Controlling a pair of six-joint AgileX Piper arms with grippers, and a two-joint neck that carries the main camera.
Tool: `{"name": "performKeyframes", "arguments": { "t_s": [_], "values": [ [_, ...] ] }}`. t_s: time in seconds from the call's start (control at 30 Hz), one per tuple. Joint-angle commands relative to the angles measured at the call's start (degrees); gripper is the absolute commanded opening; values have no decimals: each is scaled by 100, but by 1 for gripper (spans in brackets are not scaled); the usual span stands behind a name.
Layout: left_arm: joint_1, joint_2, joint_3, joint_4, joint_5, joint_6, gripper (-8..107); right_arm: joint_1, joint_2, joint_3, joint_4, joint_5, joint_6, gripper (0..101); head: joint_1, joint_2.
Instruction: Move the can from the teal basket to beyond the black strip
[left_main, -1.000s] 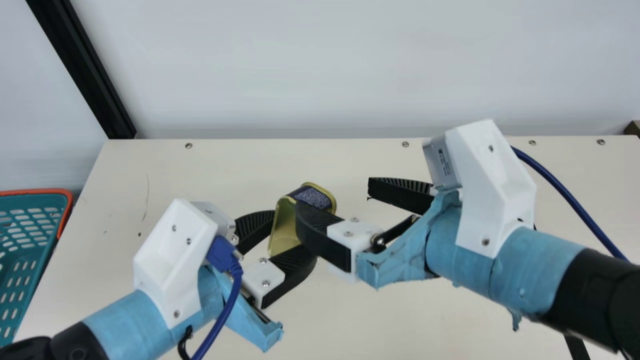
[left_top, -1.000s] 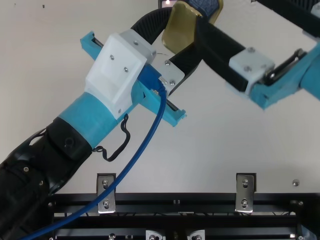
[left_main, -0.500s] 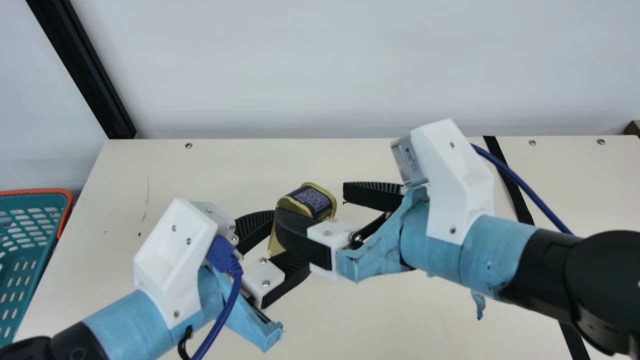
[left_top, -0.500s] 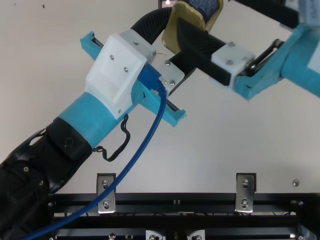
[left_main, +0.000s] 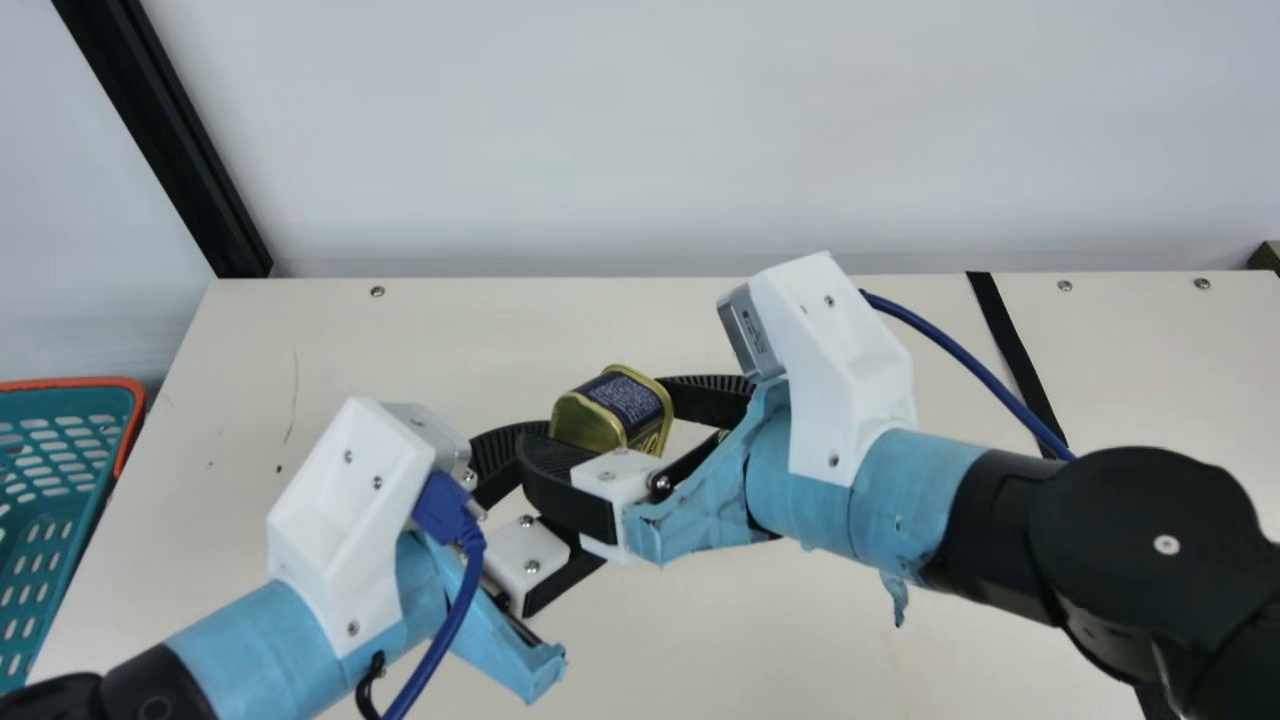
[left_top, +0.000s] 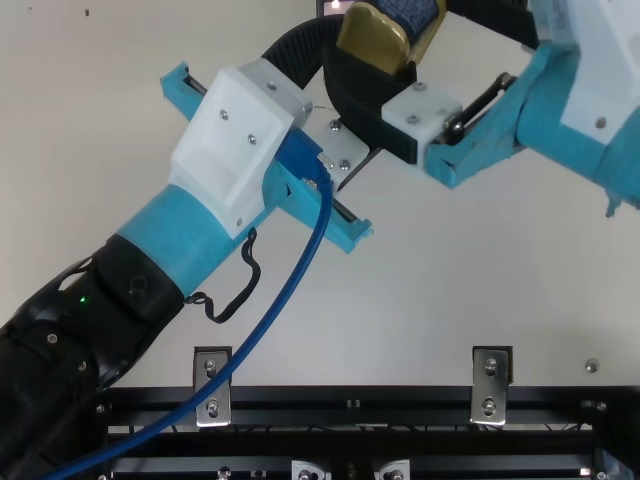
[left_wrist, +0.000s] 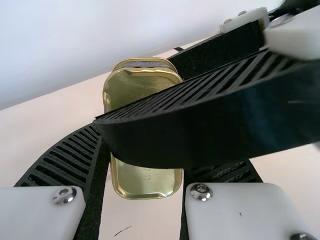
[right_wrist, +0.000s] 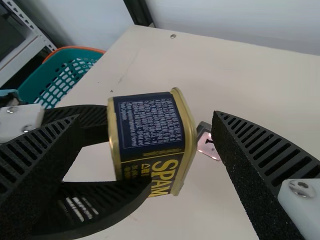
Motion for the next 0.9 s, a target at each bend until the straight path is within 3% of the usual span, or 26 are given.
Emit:
{"name": "performKeyframes", "arguments": {
  "t_s": [0.0, 0.17, 0.2, 0.6, 0.63, 0.67, 0.7, 0.87],
  "values": [
    [0, 0, 0, 0, 0, 0, 10, 0, 0, 0, 0, 0, 0, 101, -13, -45],
    [0, 0, 0, 0, 0, 0, 10, 0, 2, 0, -3, -34, 0, 101, -13, -45],
    [0, 0, 0, 0, 0, 0, 10, 0, 2, 0, -12, -34, 0, 0, -13, -45],
    [0, 0, 0, 0, 14, 0, 10, 0, 2, 0, -17, -10, -7, 0, -13, -45],
    [0, 0, 0, 0, 14, 0, 38, 0, 2, 0, -17, -10, -7, 0, -13, -45],
    [0, 0, 0, 0, 14, 0, 77, 0, 2, 0, -17, -10, -7, 0, -13, -45],
    [0, 0, 0, 0, -4, 0, 90, 0, 2, 0, -17, -10, -1, 0, -13, -45],
    [0, 0, 0, 4, -58, 0, 90, 0, 31, 0, -68, -5, -2, 0, -13, -45]
  ]
}}
